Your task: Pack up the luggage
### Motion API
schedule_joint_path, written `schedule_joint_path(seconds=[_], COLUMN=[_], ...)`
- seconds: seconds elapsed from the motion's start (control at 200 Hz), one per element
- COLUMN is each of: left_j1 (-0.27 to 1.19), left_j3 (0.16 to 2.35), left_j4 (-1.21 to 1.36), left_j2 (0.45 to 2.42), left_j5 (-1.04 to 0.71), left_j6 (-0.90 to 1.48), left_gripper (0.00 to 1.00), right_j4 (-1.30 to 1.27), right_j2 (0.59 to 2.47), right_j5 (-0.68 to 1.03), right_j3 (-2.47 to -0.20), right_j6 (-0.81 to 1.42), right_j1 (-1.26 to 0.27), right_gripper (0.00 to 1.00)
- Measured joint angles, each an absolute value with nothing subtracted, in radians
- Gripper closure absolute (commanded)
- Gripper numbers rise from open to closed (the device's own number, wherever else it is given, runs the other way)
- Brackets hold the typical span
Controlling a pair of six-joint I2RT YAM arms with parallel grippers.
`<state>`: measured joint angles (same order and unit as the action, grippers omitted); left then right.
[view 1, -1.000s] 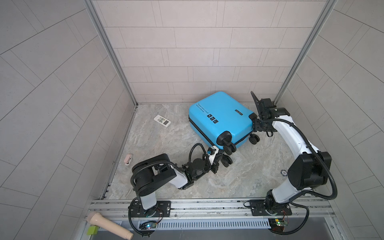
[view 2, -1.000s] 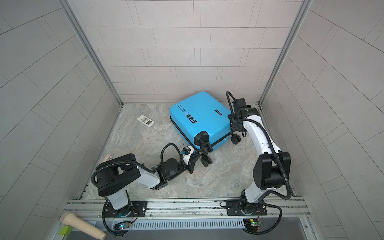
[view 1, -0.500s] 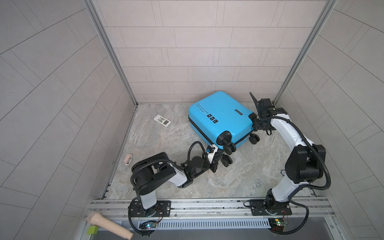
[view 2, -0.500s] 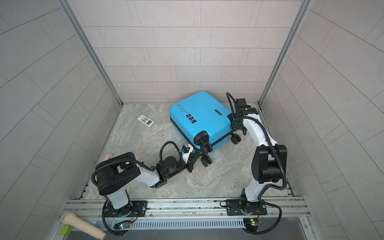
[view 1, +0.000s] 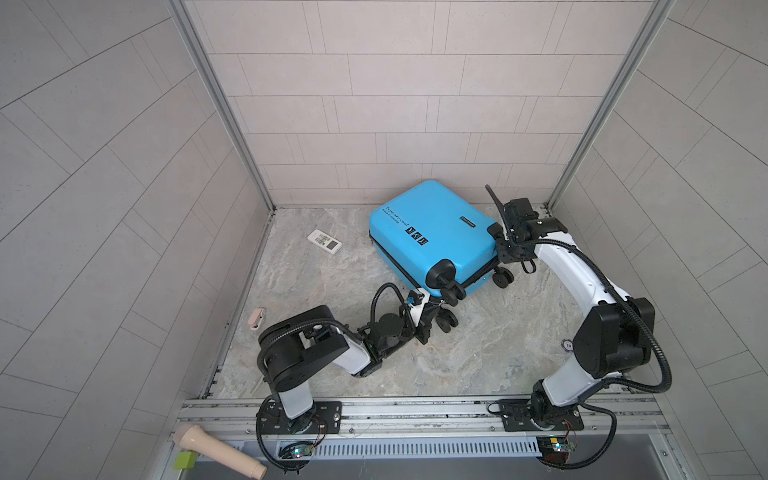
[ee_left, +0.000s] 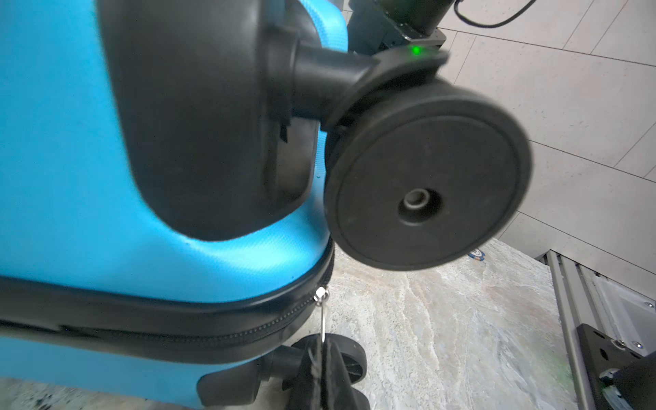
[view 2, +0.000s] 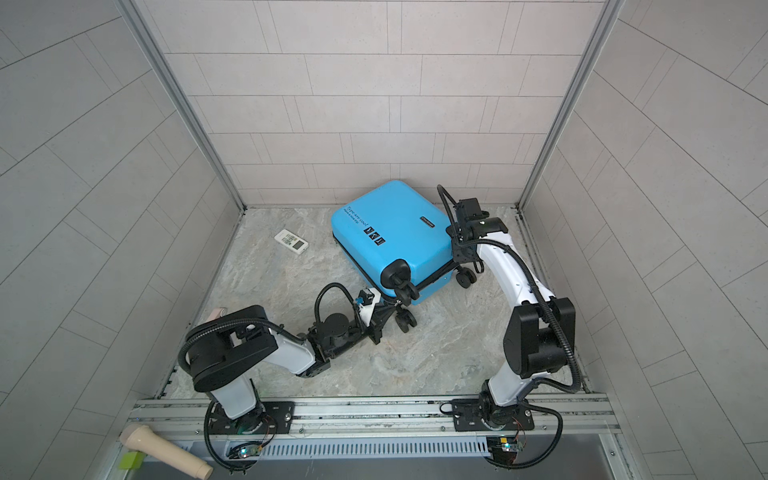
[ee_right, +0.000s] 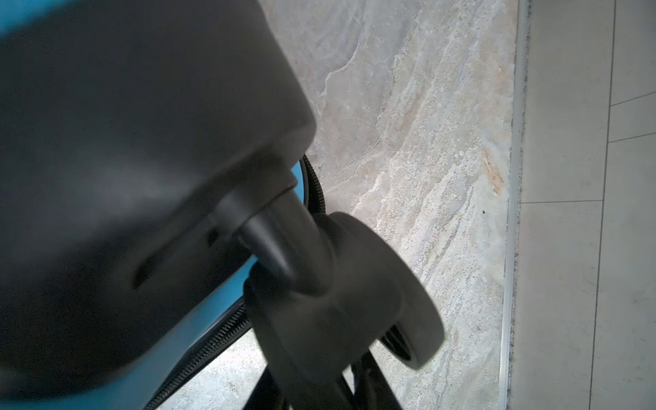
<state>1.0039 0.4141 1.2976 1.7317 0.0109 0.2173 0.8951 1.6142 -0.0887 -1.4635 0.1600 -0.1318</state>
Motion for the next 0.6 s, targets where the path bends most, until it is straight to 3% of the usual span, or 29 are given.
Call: schedule_joint_path(seconds=[0.24,0.595], left_j1=[0.958,0.916], left_j3=[0.343,0.182], left_j4=[1.283,1.222], left_j2=[1.686,1.494], left_j5=[0.077,0.241], left_j6=[0.217,0.183], left_gripper=[1.00,1.00], right_j4=[0.918,0.933], right_j2=[1.608,1.591], right_j5=[-0.087,-0.088], right_j3=[-1.462,-1.434], right_j6=[0.193,0.353], right_j1=[-0.240,-0.432], right_gripper=[1.00,1.00])
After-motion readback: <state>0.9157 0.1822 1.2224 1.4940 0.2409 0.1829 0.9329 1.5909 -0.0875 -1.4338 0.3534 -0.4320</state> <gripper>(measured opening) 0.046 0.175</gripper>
